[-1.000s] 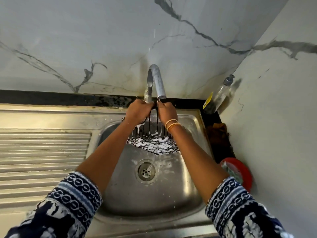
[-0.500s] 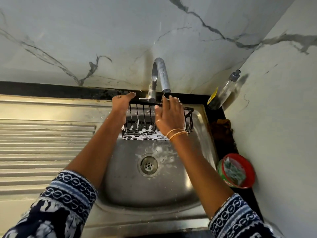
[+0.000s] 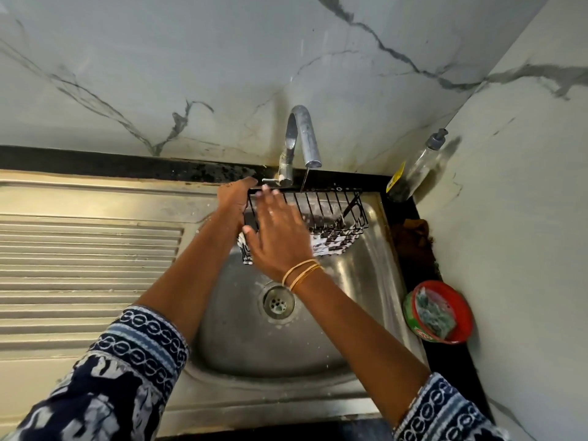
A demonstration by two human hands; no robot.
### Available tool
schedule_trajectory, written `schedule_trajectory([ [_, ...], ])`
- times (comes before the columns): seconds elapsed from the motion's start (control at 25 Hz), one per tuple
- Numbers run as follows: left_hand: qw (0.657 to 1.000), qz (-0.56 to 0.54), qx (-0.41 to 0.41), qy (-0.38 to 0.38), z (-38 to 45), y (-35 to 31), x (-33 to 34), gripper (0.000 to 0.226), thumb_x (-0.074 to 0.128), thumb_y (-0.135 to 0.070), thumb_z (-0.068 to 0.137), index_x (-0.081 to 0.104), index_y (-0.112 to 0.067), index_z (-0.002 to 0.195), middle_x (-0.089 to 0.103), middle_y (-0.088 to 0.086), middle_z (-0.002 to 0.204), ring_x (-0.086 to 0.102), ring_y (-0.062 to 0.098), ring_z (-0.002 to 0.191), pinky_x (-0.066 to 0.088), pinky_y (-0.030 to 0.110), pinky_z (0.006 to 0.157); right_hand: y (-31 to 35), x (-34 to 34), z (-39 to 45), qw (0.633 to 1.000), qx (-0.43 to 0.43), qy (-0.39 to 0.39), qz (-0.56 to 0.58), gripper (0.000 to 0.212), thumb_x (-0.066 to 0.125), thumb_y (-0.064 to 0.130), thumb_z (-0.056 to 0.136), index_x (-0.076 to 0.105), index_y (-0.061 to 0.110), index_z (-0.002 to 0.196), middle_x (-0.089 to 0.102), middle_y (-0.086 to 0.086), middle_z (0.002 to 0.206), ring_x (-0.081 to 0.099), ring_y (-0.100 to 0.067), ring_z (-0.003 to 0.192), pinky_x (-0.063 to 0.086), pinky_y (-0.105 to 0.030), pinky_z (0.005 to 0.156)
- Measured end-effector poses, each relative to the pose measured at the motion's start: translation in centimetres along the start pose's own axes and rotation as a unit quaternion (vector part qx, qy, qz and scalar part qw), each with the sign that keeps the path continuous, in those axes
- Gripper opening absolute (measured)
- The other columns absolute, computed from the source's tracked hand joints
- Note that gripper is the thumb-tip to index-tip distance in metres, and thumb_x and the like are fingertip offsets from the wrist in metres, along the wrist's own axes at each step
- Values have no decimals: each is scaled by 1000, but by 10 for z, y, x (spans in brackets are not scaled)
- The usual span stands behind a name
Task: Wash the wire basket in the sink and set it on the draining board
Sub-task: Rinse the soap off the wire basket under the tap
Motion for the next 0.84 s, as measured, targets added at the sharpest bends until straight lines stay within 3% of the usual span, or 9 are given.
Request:
schedule_trajectory([
  [0.08,1000,-3,-13,13,-6,-2,4,9,69,-12,80,61,-10,82,59,9,79,57,21,69,50,33,70,6,-4,-2,998,-54,-3,-15,66,14,48,95,18,15,152,13,-3,160,11,-22,148,7,-46,120],
  [0.2,999,6,-35,21,-5,-4,-2,14,70,-19,81,56,-14,81,42,3,68,37,13,58,37,26,61,-57,-17,1,998,41,-30,-39,65,12,46,94,15,18,152,15,-1,160,12,-23,148,6,-48,120],
  [0.28,999,2,-25,24,-4,-6,-4,21,70,-21,81,60,-10,95,48,5,75,44,11,67,45,27,71,-81,-18,-2,992,116,-19,-52,65,11,47,94,15,18,152,15,-4,160,9,-26,148,6,-49,119],
  [0.36,999,11,-23,24,-4,-2,-1,48,73,-23,77,57,-4,119,62,12,105,57,18,101,45,39,98,-50,-14,-2,996,87,-11,-20,68,9,48,93,12,14,152,11,-7,160,6,-26,148,3,-46,119],
  [0.4,999,22,-23,20,-4,0,0,53,73,-24,76,57,-4,123,63,12,111,58,24,108,45,41,98,-28,-10,-4,999,48,-10,-9,70,10,49,93,12,13,152,10,-7,160,6,-25,148,2,-45,120],
  [0.52,999,34,-21,26,-4,2,-1,43,71,-22,79,61,-6,117,62,8,100,58,24,101,46,36,87,-18,-10,-2,1000,-9,-14,-17,68,11,49,93,15,16,152,15,-4,160,12,-24,148,3,-45,119],
  [0.64,999,32,-20,16,-2,5,-9,49,71,-22,79,57,-6,123,61,14,121,53,20,98,42,37,89,-70,-19,5,991,126,-17,-42,65,16,48,96,17,15,152,16,-6,159,10,-28,148,5,-47,119],
  [0.68,999,32,-18,20,-2,5,-8,52,72,-23,78,56,-4,124,61,14,120,51,19,92,43,37,86,-71,-19,7,989,142,-9,-30,63,21,46,97,18,13,151,17,-9,159,10,-28,148,6,-48,120],
  [0.84,999,8,-14,38,-4,6,-2,30,71,-16,77,66,-2,103,64,10,86,63,24,79,52,32,69,4,-5,21,999,-29,17,17,61,33,44,96,24,15,149,26,-9,156,18,-25,146,13,-51,119],
])
Point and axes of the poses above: each hand's wrist, its own z-axis towards the middle knuckle, its own x-axis out of the palm, y = z × x, the point moved 7 cm from there along z, towards the middle knuckle
